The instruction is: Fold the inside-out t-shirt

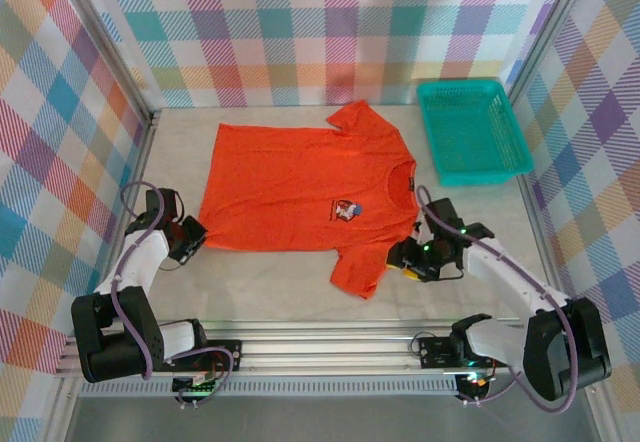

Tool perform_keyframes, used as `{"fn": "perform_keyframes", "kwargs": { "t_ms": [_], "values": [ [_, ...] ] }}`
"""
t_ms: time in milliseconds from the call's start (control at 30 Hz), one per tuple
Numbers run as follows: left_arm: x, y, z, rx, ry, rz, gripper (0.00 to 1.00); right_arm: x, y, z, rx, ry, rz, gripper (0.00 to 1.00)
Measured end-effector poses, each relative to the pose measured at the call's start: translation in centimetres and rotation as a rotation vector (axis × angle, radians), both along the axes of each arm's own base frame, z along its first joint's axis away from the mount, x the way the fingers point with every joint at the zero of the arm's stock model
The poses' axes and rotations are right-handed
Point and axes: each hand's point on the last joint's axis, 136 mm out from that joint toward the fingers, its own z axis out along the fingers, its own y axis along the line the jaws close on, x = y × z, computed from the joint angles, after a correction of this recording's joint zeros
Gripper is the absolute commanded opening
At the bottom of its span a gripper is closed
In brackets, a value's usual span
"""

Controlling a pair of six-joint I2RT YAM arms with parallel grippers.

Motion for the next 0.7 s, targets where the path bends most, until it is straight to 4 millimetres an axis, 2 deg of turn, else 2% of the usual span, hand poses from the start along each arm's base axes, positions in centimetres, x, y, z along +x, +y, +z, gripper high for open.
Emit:
{"fn": "perform_keyframes", "kwargs": {
  "t_ms": [200,400,567,700],
  "values": [
    [-0.1,0.0,-0.1,-0.002,0.003,0.002,0.01,-1.8,2.4,-1.9,-0.056,0.034,0.089,0.49],
    [-0.1,-0.1,0.0,-0.003,-0.003,0.004,0.01,-2.6,4.1,-3.4,-0.086,0.053,0.127,0.49],
    [-0.1,-0.1,0.0,-0.003,-0.003,0.006,0.01,-3.0,4.9,-4.8,-0.112,0.081,0.140,0.48],
    [-0.1,-0.1,0.0,-0.003,-0.003,0.006,0.01,-2.9,5.0,-5.0,-0.122,0.100,0.122,0.46]
  ]
}}
